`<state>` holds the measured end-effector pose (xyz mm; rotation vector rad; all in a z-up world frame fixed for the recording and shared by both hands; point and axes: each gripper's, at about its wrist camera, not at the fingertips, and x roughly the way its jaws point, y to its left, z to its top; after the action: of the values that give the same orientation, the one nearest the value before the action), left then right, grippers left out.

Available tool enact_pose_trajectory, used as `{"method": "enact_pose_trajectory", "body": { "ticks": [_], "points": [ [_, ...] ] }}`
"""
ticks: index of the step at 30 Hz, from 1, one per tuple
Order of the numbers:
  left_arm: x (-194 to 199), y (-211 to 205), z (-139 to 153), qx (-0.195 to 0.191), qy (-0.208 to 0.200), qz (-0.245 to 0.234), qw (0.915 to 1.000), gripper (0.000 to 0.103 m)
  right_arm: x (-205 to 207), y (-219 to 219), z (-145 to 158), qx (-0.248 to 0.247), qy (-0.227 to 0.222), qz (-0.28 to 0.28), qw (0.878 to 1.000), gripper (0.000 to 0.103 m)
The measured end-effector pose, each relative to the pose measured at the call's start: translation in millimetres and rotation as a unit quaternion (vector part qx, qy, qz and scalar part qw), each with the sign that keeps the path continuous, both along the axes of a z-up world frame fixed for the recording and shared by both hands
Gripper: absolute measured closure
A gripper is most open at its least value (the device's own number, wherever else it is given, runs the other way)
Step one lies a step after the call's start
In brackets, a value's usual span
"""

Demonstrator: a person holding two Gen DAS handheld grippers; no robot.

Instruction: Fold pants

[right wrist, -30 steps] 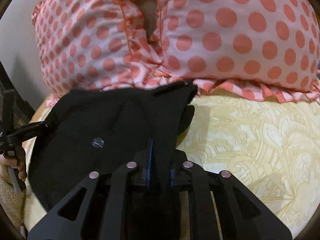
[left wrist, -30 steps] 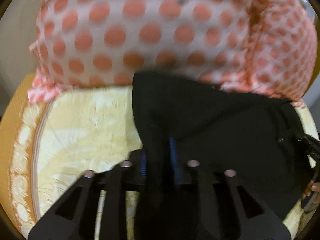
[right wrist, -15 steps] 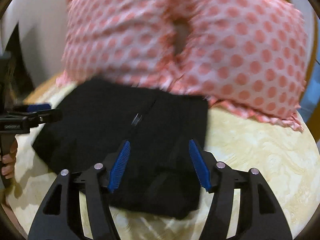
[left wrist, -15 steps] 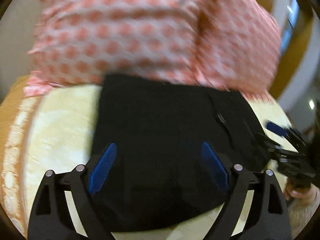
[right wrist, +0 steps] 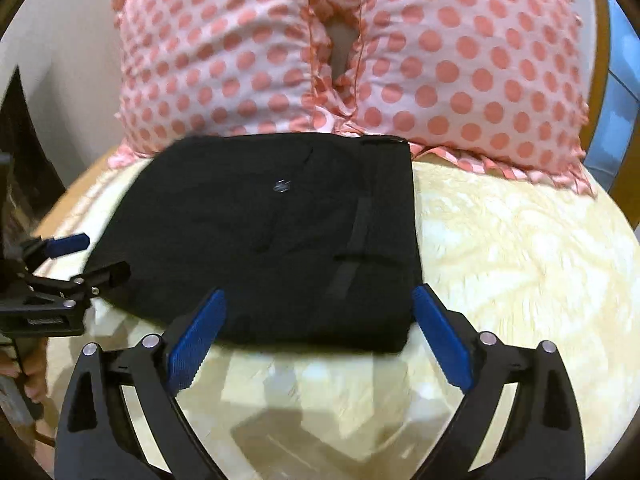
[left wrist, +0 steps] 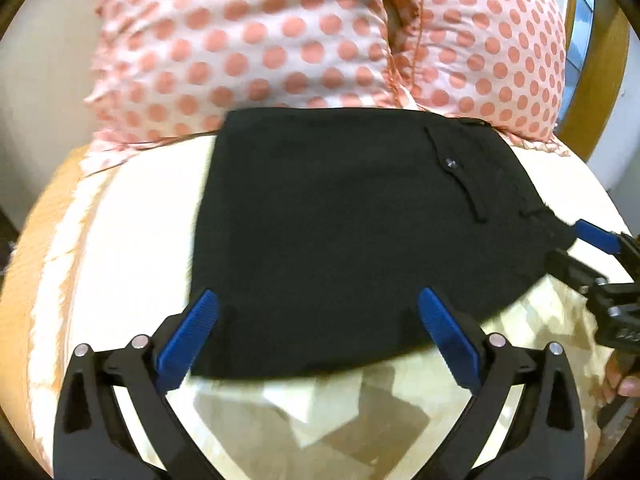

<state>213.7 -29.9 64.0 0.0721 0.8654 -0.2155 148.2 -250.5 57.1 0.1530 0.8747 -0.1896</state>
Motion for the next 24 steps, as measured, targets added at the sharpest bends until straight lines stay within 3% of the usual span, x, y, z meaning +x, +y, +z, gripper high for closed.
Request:
{"method": "enact_pose_trajectory", "body": {
  "ticks": [10,19,24],
  "points": [
    [-65.4,14.0,-27.9,0.024,0.0,0.049,0.9985,0.002,-43.5,44.6,-23.3,-0.004,0.029,-0.004,1.0,0.007],
    [-69.4,20.6,-41.5,0.016,0.018,0.061,0.9979,0.002,-46.2,53.9,-37.5,0.006,0.053,-0.007,0.999,0.006],
    [-69.8,20.4,-41.4,0.016,0.015,0.059,0.998,0.002,-44.7,64.7,-43.0,-0.033,0.065,-0.008,0.997,0.001]
  ]
}}
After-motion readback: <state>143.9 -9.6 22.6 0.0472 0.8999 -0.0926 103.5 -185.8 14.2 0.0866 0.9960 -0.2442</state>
